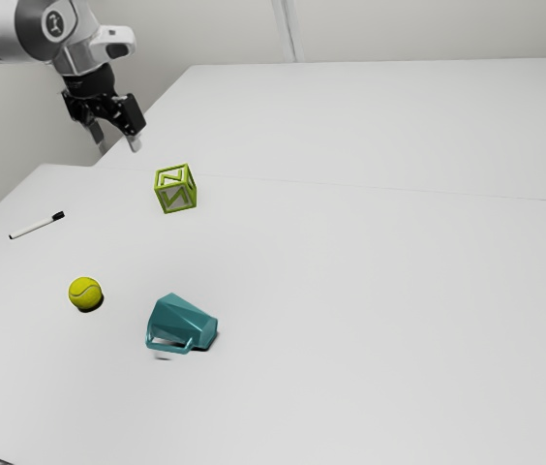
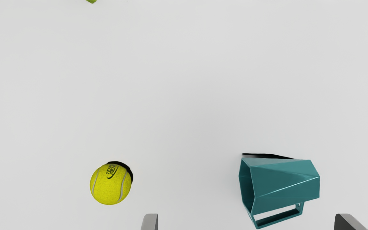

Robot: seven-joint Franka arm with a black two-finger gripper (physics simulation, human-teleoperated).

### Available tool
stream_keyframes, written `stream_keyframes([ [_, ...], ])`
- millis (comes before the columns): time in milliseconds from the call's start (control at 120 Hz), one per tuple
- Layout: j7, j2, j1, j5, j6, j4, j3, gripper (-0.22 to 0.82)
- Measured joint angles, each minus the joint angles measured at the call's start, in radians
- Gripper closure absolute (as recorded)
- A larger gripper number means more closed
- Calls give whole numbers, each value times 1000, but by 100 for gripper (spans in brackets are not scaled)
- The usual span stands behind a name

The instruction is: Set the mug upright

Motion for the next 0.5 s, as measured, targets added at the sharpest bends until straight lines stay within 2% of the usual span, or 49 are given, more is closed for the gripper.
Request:
stream_keyframes([
  [133,24,-31,-8,-34,29,-55,17,0],
  [333,48,-104,-34,-264,73,-272,157,0],
  [417,66,-102,-30,-381,81,-347,214,0],
  [500,91,-80,12,-479,86,-405,235,0],
])
